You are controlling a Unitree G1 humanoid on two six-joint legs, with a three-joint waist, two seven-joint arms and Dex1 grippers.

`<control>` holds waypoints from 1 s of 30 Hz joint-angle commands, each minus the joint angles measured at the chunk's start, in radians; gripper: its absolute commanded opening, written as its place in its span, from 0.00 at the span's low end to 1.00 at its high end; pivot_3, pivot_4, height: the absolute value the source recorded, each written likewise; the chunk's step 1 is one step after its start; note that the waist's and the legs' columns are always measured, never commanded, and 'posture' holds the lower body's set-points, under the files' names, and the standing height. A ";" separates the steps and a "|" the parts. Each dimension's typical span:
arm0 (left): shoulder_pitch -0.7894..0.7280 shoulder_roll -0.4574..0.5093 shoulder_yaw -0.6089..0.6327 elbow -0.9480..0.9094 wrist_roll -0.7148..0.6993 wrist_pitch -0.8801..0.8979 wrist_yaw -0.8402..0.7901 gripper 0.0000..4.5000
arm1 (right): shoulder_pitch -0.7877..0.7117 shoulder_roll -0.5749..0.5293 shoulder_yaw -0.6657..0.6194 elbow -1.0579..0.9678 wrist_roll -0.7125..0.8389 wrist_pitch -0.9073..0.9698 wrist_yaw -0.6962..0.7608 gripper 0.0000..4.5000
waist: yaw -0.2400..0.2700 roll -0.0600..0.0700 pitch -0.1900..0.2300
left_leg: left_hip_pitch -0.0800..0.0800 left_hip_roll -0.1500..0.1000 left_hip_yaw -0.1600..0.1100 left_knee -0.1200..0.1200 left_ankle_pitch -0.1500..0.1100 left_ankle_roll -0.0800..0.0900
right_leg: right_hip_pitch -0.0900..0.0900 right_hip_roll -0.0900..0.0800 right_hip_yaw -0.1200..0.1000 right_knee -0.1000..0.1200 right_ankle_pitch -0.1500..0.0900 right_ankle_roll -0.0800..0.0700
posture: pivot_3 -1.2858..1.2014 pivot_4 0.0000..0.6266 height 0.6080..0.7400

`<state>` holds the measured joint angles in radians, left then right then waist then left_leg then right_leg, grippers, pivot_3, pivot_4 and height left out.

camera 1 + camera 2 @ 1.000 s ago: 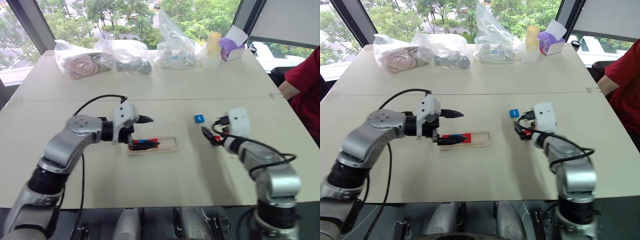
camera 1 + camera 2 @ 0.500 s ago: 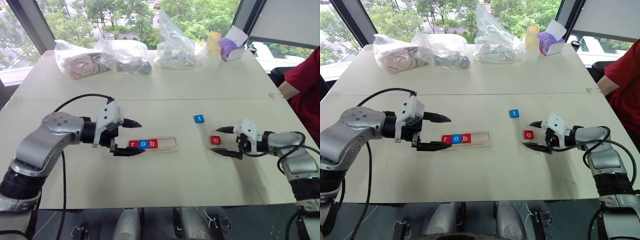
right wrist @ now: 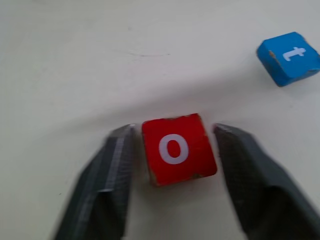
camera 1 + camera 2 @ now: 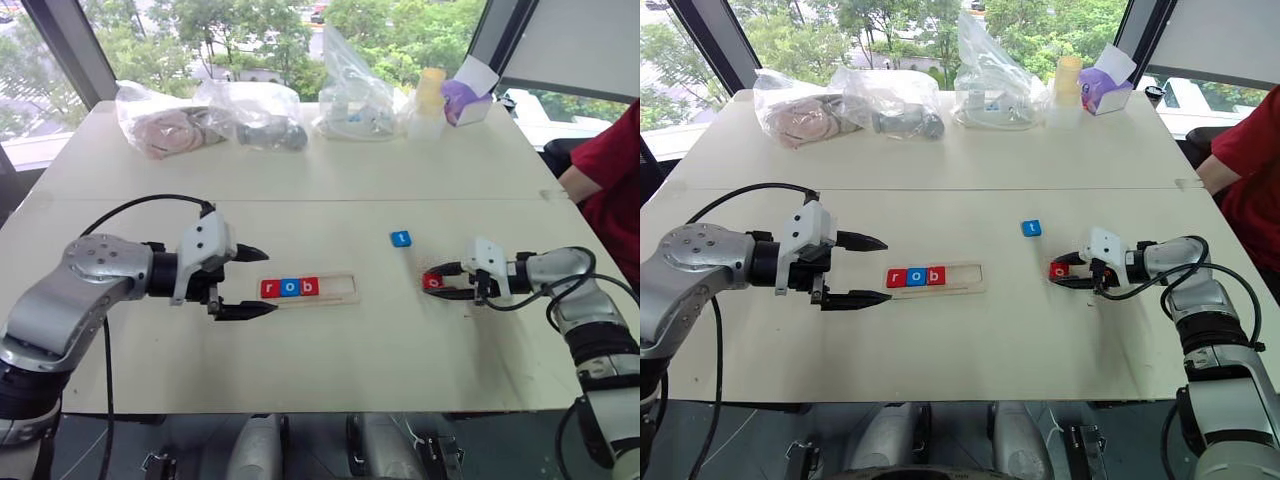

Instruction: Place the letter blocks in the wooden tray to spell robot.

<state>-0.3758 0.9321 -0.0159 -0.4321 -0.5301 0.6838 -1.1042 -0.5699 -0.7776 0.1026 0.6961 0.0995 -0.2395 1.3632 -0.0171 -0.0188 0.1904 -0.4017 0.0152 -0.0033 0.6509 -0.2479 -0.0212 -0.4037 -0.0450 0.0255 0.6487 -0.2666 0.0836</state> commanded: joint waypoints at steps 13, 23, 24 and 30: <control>0.048 0.113 0.038 0.053 0.059 -0.080 -0.051 1.00 | -0.025 0.220 0.094 -0.639 0.118 0.643 -0.198 0.26 | -0.024 0.002 0.001 | 0.009 0.002 -0.002 -0.005 0.000 0.000 | 0.001 0.001 0.002 0.006 0.001 0.001 | 0.52 0.24 1.00; 0.072 0.094 0.054 0.024 0.057 -0.065 -0.017 1.00 | -0.060 0.298 0.285 -0.677 -0.002 0.690 -0.263 0.26 | 0.004 0.001 0.001 | -0.007 0.000 -0.002 -0.001 0.000 0.000 | -0.010 -0.001 0.001 0.004 0.001 0.001 | 0.52 0.24 1.00; 0.080 0.085 0.056 0.015 0.054 -0.060 -0.002 1.00 | -0.060 0.301 0.298 -0.673 -0.012 0.681 -0.265 0.26 | 0.003 0.001 0.001 | -0.007 0.000 -0.002 -0.001 0.000 0.000 | -0.010 -0.001 0.001 0.004 0.001 0.001 | 0.52 0.24 1.00; 0.106 0.062 0.073 -0.019 0.040 -0.035 0.039 1.00 | -0.083 0.296 0.302 -0.634 -0.032 0.652 -0.259 0.26 | -0.002 0.001 0.001 | -0.006 0.000 -0.002 -0.001 0.000 0.000 | -0.010 0.000 0.000 0.004 0.001 0.002 | 0.52 0.24 1.00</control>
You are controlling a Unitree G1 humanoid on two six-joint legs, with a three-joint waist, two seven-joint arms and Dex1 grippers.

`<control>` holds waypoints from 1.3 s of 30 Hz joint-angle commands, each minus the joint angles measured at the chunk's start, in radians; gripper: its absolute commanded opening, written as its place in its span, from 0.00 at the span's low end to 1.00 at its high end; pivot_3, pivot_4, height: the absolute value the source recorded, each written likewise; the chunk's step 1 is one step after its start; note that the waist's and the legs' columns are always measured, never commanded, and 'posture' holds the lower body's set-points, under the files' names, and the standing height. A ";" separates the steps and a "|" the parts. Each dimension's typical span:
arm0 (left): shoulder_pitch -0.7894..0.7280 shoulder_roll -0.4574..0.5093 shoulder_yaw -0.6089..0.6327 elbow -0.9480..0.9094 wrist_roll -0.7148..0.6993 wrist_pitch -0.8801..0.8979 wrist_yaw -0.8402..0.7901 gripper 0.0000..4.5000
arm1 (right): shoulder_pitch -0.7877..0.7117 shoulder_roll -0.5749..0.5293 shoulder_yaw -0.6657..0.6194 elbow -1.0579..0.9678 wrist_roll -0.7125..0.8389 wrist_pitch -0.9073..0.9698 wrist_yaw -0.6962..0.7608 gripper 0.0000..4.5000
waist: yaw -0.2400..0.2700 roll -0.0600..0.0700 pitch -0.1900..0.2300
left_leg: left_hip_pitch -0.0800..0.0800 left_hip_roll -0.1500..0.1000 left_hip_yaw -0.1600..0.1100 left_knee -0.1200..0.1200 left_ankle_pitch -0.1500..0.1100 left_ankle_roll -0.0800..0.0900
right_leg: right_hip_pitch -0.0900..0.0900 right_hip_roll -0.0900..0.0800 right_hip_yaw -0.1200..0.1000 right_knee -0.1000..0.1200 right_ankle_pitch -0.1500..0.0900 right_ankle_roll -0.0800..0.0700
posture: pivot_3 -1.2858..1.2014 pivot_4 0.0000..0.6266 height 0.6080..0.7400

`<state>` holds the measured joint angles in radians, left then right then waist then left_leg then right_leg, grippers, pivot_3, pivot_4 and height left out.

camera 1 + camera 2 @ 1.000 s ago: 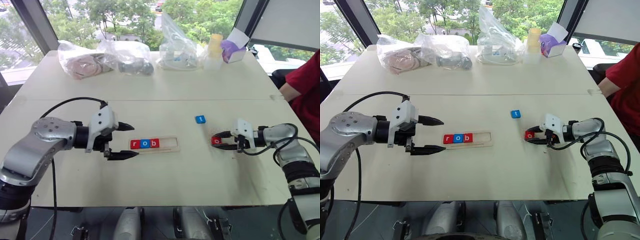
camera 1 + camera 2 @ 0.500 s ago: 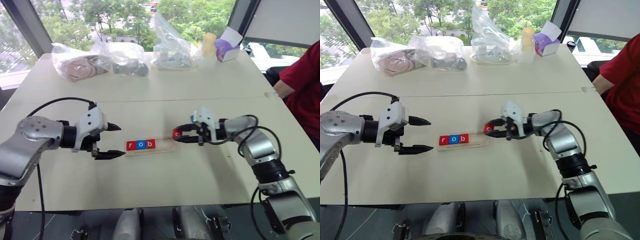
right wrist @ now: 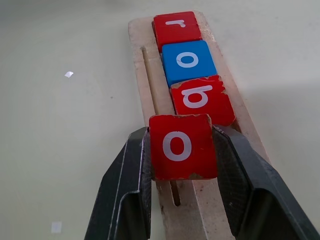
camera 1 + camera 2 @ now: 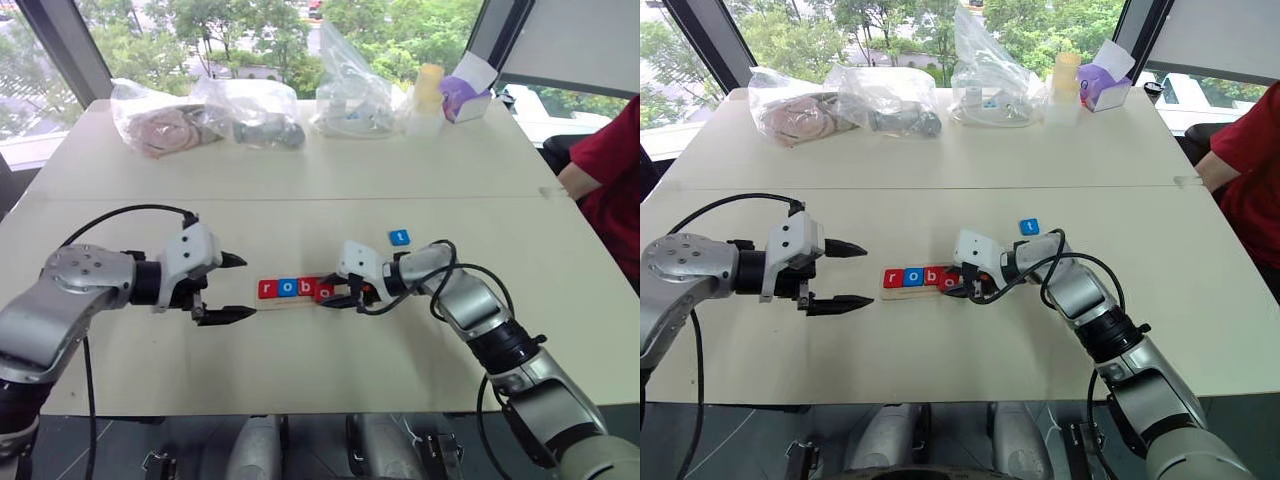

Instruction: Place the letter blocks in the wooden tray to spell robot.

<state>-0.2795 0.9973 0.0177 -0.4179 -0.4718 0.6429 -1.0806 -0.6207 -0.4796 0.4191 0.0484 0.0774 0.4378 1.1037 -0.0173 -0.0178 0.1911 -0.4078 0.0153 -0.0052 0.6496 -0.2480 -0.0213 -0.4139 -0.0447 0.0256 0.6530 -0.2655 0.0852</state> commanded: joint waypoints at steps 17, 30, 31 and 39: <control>-0.005 -0.018 0.024 -0.026 -0.019 -0.002 0.046 1.00 | -0.076 0.007 -0.021 0.140 -0.040 -0.146 0.009 0.26 | -0.001 0.000 0.000 | 0.000 0.000 0.000 0.000 0.000 0.000 | 0.000 0.000 0.000 0.000 0.000 0.000 | 0.52 0.24 1.00; -0.006 -0.023 0.009 -0.014 0.018 -0.027 0.058 1.00 | -0.064 0.026 -0.022 0.127 -0.050 -0.180 0.020 0.26 | 0.000 0.000 0.000 | 0.000 0.000 0.000 0.000 0.000 0.000 | 0.000 0.000 0.000 0.000 0.000 0.000 | 0.52 0.24 1.00; -0.007 -0.026 0.007 -0.013 0.019 -0.028 0.059 1.00 | -0.060 0.022 -0.019 0.125 -0.053 -0.184 0.024 0.26 | 0.000 0.000 0.000 | 0.000 0.000 0.000 0.000 0.000 0.000 | 0.000 0.000 0.000 0.000 0.000 0.000 | 0.52 0.24 1.00; -0.011 -0.046 0.001 -0.007 0.032 -0.037 0.064 1.00 | -0.052 0.005 -0.029 0.109 -0.056 -0.186 0.030 0.26 | -0.001 0.000 0.000 | 0.000 0.000 0.000 0.000 0.000 0.000 | 0.000 0.000 0.000 0.001 0.000 0.000 | 0.52 0.24 1.00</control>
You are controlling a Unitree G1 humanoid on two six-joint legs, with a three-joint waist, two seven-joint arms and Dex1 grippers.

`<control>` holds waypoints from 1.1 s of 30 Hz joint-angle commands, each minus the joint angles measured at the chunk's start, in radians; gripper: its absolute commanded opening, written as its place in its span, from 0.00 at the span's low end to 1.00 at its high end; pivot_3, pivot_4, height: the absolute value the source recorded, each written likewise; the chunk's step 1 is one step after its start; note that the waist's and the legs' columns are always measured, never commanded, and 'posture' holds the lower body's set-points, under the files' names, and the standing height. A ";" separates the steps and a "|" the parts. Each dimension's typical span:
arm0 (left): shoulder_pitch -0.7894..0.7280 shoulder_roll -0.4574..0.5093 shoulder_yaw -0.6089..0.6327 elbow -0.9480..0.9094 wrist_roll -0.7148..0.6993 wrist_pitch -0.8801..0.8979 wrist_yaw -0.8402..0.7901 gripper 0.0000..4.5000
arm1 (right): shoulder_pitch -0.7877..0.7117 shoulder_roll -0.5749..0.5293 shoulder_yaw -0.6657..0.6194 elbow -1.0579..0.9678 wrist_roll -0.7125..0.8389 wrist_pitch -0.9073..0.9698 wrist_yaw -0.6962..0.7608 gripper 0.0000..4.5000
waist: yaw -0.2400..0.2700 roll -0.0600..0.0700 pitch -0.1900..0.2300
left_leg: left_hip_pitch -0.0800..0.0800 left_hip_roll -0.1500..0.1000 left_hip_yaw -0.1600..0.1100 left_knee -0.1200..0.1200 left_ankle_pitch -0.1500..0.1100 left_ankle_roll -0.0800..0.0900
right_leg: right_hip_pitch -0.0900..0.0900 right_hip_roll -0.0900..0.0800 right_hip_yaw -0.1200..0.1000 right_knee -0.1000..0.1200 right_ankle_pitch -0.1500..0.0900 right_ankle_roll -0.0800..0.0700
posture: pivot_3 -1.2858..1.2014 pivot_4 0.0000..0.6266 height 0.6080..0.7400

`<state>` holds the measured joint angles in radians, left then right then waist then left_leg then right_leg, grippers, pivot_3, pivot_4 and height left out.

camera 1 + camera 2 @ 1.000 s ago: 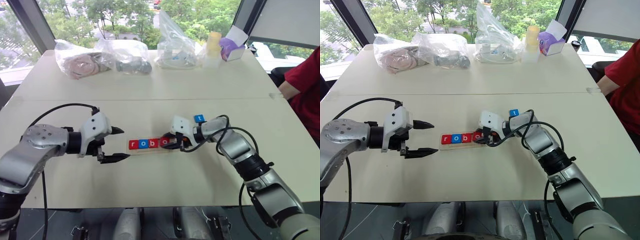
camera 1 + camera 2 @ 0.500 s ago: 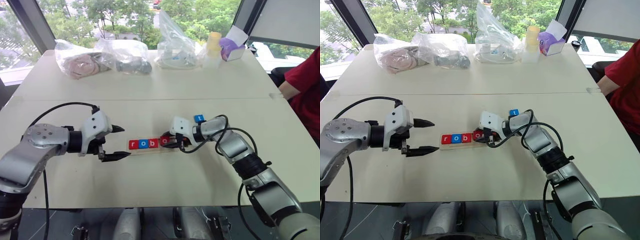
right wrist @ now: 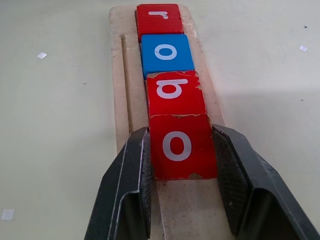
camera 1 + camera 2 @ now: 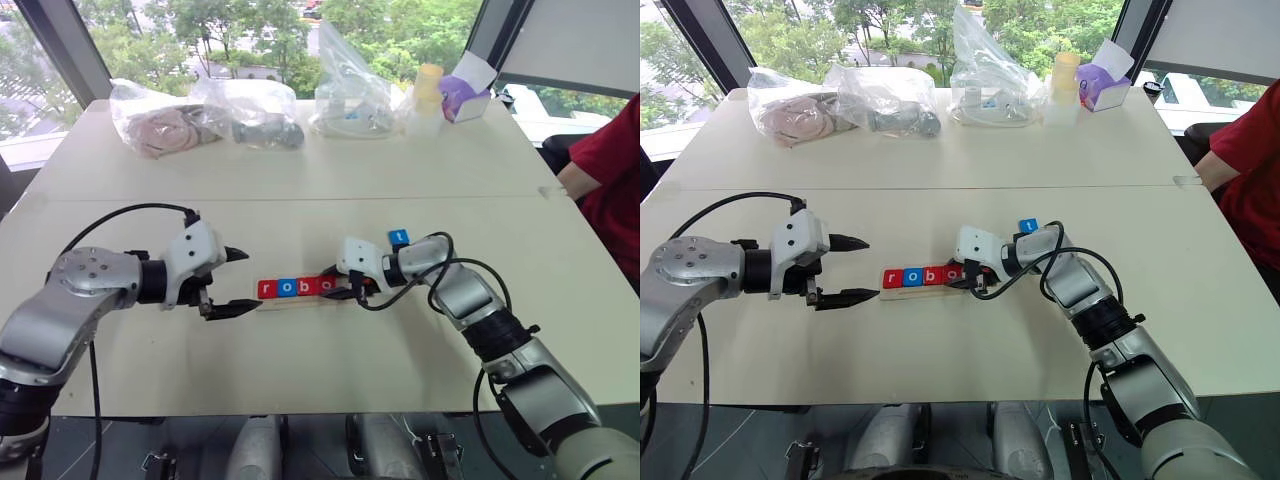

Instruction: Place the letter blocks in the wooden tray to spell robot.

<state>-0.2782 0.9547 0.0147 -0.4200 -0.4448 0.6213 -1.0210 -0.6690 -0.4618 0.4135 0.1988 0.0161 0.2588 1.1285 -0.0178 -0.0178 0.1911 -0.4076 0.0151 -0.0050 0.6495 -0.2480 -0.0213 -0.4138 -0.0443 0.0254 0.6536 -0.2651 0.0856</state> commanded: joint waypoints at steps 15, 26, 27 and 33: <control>-0.017 -0.014 0.004 -0.002 0.013 -0.015 0.003 1.00 | 0.012 0.003 -0.002 -0.044 -0.018 -0.032 -0.013 0.68 | 0.000 0.000 0.000 | 0.000 0.000 0.000 0.000 0.000 0.000 | 0.000 0.000 0.000 0.000 0.000 0.000 | 0.52 0.24 1.00; -0.012 -0.013 0.013 -0.004 0.011 -0.010 0.009 1.00 | 0.060 -0.046 -0.082 -0.233 0.036 0.080 -0.043 0.99 | 0.002 0.000 0.000 | 0.000 0.000 0.000 0.000 0.000 0.000 | 0.000 0.000 0.000 0.000 0.000 0.000 | 0.52 0.24 1.00; -0.015 -0.015 0.010 0.000 0.013 -0.013 0.008 1.00 | 0.076 -0.048 -0.083 -0.247 0.041 0.088 -0.044 0.99 | 0.002 0.000 0.000 | 0.000 0.000 0.000 0.000 0.000 0.000 | 0.000 0.000 0.000 0.000 0.000 0.000 | 0.52 0.24 1.00; -0.035 -0.030 -0.011 0.029 0.027 -0.032 -0.003 1.00 | 0.108 -0.028 -0.061 -0.219 0.040 0.069 -0.041 0.99 | -0.002 0.000 0.000 | 0.000 0.000 0.000 0.000 0.000 0.000 | 0.000 0.000 0.000 0.000 0.000 0.000 | 0.52 0.24 1.00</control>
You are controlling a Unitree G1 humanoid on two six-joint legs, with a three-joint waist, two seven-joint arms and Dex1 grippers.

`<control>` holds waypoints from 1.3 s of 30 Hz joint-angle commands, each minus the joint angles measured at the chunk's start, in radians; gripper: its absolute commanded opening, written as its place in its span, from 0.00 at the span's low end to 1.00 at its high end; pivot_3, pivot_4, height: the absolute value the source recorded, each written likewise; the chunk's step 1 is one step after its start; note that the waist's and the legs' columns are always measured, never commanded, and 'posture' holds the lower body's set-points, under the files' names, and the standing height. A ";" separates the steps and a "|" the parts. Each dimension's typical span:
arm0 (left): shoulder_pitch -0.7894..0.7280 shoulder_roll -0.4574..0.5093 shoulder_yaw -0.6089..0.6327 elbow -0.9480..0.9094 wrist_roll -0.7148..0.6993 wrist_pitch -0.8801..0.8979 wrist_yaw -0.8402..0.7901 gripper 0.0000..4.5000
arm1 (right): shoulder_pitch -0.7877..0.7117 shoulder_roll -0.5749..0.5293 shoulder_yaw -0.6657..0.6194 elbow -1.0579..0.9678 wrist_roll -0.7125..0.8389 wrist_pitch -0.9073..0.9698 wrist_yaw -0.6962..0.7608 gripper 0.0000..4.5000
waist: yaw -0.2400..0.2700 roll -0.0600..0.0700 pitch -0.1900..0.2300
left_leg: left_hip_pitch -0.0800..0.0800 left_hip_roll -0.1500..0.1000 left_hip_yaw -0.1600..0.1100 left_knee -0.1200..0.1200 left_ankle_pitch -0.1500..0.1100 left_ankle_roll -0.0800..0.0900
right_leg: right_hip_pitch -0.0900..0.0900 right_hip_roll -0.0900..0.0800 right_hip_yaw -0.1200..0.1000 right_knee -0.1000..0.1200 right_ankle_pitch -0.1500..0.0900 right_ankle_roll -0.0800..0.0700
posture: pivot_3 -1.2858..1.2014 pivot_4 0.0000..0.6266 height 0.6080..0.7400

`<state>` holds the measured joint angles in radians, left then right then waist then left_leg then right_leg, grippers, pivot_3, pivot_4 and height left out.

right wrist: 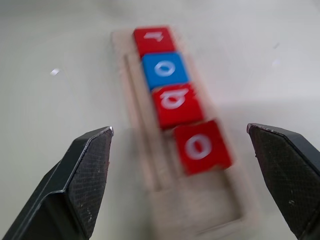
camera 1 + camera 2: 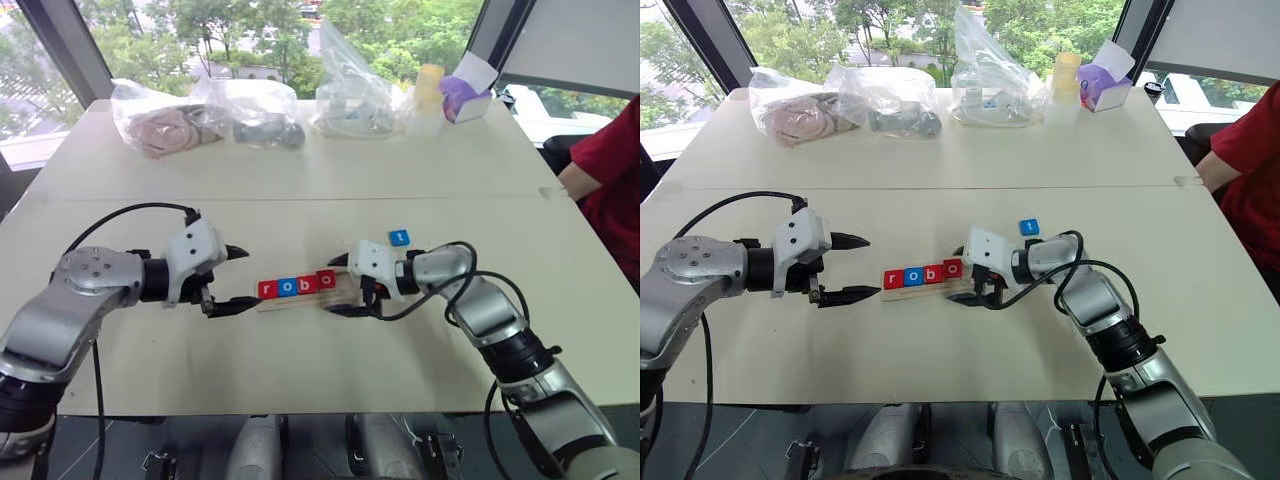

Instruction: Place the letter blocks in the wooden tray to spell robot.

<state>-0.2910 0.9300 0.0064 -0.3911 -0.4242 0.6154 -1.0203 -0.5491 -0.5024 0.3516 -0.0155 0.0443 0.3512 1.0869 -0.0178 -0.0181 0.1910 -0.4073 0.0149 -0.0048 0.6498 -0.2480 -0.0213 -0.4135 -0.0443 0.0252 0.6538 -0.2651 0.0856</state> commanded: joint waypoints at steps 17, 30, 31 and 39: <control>-0.008 -0.001 0.002 0.006 0.012 -0.041 -0.002 1.00 | -0.066 0.040 0.023 0.155 -0.005 -0.131 0.055 0.99 | 0.000 0.000 0.000 | 0.000 0.000 0.000 0.000 0.000 0.000 | 0.000 0.000 0.000 0.000 0.000 0.000 | 0.52 0.24 1.00; 0.001 -0.002 0.004 -0.004 0.007 -0.034 0.008 1.00 | -0.038 0.026 0.009 0.058 -0.016 -0.141 0.029 0.99 | 0.001 0.000 0.000 | 0.000 0.000 0.000 0.000 0.000 0.000 | 0.000 0.000 0.000 0.000 0.000 0.000 | 0.52 0.24 1.00; -0.001 -0.003 0.002 -0.002 0.008 -0.034 0.009 1.00 | -0.041 0.026 0.009 0.062 -0.017 -0.143 0.028 0.99 | 0.001 0.000 0.000 | 0.000 0.000 0.000 0.000 0.000 0.000 | 0.000 0.000 0.000 0.000 0.000 0.000 | 0.52 0.24 1.00; -0.004 -0.008 -0.003 -0.005 0.009 -0.030 0.019 1.00 | -0.084 0.129 -0.073 0.033 0.071 0.300 -0.116 0.99 | 0.000 0.000 0.000 | 0.000 0.001 -0.001 0.000 0.000 0.000 | 0.000 0.000 0.000 0.001 0.000 0.000 | 0.52 0.24 1.00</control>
<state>-0.2874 0.9193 -0.0153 -0.3685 -0.4139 0.5843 -1.0057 -0.6094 -0.3816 0.3224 0.0716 0.0739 0.5712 0.9974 -0.0175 -0.0181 0.1909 -0.4072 0.0156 -0.0060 0.6497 -0.2479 -0.0213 -0.4138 -0.0439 0.0251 0.6552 -0.2650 0.0855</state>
